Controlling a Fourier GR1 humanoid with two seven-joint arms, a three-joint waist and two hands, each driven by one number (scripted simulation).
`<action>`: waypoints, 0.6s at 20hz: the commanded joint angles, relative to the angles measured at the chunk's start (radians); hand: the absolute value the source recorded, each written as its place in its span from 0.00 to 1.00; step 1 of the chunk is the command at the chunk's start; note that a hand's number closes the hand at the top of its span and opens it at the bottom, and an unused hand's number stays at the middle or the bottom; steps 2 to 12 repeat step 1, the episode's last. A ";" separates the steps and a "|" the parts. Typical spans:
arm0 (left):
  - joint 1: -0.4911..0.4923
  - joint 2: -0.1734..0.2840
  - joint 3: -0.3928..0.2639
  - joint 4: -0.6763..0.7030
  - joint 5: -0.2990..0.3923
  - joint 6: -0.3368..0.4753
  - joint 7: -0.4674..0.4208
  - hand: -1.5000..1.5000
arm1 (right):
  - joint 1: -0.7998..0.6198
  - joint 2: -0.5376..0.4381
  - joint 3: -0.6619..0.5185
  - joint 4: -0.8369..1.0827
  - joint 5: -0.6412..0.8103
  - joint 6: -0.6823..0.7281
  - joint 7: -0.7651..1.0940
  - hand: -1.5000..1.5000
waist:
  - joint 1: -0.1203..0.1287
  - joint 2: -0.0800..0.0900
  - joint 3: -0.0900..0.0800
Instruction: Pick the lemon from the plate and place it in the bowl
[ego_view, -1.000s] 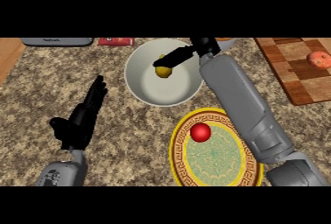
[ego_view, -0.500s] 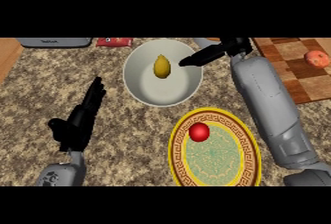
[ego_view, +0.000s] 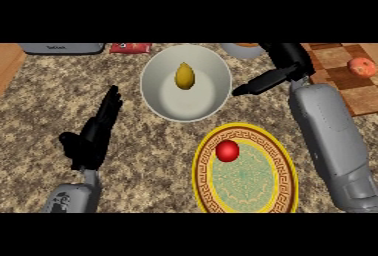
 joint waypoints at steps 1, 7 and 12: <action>0.045 0.009 -0.001 -0.022 0.010 -0.023 -0.010 0.50 | 0.048 -0.062 -0.024 -0.060 -0.031 0.082 0.002 0.00 | 0.004 0.000 0.000; 0.045 0.009 -0.001 -0.022 0.010 -0.023 -0.010 0.50 | 0.048 -0.062 -0.024 -0.060 -0.031 0.082 0.002 0.00 | 0.004 0.000 0.000; 0.045 0.009 -0.001 -0.022 0.010 -0.023 -0.010 0.50 | 0.048 -0.062 -0.024 -0.060 -0.031 0.082 0.002 0.00 | 0.004 0.000 0.000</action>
